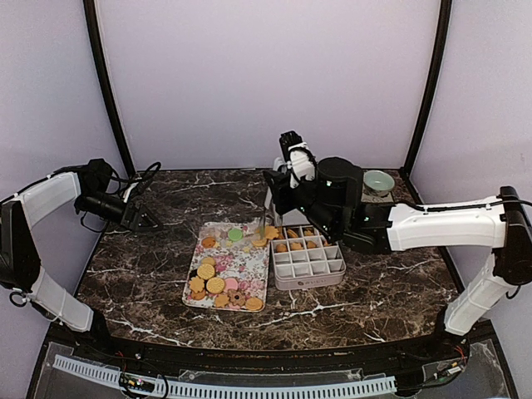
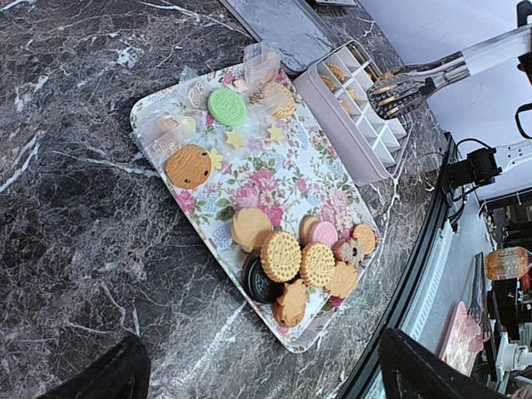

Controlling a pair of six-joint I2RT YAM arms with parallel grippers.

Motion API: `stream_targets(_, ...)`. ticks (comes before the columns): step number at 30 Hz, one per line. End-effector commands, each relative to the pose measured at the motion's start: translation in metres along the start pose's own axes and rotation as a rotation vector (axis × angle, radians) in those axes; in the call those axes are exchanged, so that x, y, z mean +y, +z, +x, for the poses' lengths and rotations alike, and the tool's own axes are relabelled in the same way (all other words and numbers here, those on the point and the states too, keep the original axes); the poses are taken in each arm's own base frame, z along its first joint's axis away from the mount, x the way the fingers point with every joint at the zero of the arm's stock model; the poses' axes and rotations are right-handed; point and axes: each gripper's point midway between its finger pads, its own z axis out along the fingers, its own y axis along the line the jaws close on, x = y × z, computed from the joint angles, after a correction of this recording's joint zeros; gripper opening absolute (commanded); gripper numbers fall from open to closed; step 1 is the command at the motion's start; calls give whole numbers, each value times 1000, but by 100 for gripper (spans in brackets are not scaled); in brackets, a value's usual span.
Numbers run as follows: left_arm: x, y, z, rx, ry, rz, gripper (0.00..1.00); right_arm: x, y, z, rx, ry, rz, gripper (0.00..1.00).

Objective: Pack the cookies
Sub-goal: Place the fake cookies in the empty pocket of the box.

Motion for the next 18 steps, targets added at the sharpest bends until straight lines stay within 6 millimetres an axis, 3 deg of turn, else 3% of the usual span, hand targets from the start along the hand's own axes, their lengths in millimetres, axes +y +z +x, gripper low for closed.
stream_targets(1,-5,-6,-4,-21,9,7,98,-23,-12,12,8,20,66,18)
stream_targets(13,-6,-7,-4,-19,10,5,98,-19,-19,32,54,40,38,18)
stream_targets(18,-6,-7,-4,-21,10,6,98,-15,-18,34,62,40,24,25)
